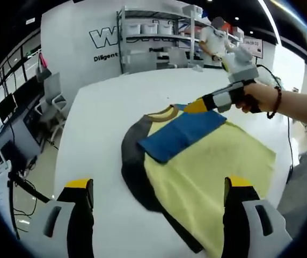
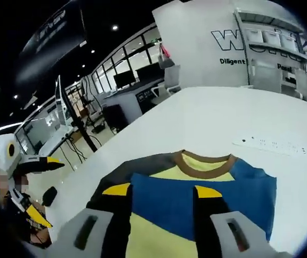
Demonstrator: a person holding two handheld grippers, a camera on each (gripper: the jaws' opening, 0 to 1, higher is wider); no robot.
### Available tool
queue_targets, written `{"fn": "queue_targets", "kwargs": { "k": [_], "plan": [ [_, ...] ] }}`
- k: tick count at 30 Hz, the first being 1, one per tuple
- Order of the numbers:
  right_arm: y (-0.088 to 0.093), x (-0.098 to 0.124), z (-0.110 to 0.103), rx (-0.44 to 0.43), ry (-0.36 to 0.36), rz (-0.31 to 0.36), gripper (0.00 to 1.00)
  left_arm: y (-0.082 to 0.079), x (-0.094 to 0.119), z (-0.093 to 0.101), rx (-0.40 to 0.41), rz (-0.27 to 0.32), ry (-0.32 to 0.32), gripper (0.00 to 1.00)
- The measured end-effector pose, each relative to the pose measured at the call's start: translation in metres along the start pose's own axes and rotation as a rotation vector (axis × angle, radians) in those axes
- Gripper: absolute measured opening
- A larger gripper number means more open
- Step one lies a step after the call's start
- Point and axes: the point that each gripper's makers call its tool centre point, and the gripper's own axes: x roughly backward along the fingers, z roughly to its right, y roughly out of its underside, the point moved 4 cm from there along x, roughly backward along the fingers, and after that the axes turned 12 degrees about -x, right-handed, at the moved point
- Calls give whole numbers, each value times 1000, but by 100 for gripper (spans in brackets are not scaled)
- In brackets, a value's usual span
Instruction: Fold the garment on the visible template until the final outline fits inside the template.
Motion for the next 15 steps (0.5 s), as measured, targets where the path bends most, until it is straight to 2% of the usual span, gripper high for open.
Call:
{"fn": "queue_targets", "kwargs": {
  "k": [3, 4, 6, 9, 12, 15],
  "plan": [
    [-5, 12, 31, -4, 63, 12, 45, -5, -16, -13, 30, 14, -32, 99],
    [-5, 13, 35, -6, 73, 15, 46, -6, -18, -14, 37, 14, -35, 99],
    [-8, 21, 58, -22, 120, 19, 45, -10, -28, -18, 47, 33, -14, 99],
    [-11, 28, 76, -47, 145, 33, 45, -9, -38, -23, 41, 15, -16, 97],
    [-15, 34, 103, -83, 186, 52, 45, -9, -54, -31, 86, 19, -8, 96],
    [-17, 34, 121, -97, 220, 59, 44, -6, -66, -35, 88, 4, -9, 90]
  ]
}}
